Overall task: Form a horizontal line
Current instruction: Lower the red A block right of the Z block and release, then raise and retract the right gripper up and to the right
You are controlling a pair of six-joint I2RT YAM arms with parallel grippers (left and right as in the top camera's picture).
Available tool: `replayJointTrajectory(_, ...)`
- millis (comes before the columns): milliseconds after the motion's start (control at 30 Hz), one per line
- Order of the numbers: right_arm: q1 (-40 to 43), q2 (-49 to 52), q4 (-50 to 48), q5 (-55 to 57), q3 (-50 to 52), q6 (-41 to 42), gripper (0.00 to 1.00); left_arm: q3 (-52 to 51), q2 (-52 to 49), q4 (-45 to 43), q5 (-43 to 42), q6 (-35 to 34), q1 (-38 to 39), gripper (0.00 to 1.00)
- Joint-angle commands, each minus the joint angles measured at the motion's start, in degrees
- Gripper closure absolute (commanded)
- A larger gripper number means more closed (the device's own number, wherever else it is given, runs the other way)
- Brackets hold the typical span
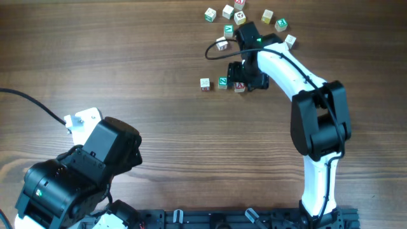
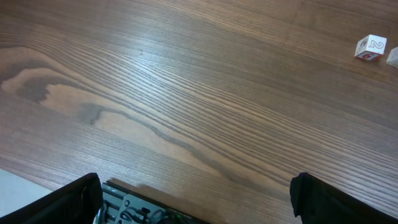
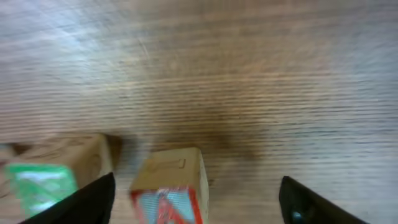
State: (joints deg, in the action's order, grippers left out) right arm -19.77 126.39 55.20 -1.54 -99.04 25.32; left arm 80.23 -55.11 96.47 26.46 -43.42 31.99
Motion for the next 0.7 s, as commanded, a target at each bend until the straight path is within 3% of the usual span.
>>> replayJointTrajectory(0, 0.02, -5.88, 1.95, 4.35, -4.44, 0.22, 0.08, 0.15, 0.24, 0.02, -0.07, -0.13, 0.0, 0.0)
replayJointTrajectory(300, 0.02, -15.5, 7.23, 6.64, -4.68, 0.33, 0.0, 0.15, 0.24, 0.02, -0.07, -0.13, 0.0, 0.0)
replayJointTrajectory(667, 0.02, -27.98, 10.97, 6.67, -4.68, 1.9, 0.0, 0.15, 0.24, 0.02, -0.07, -0.13, 0.0, 0.0)
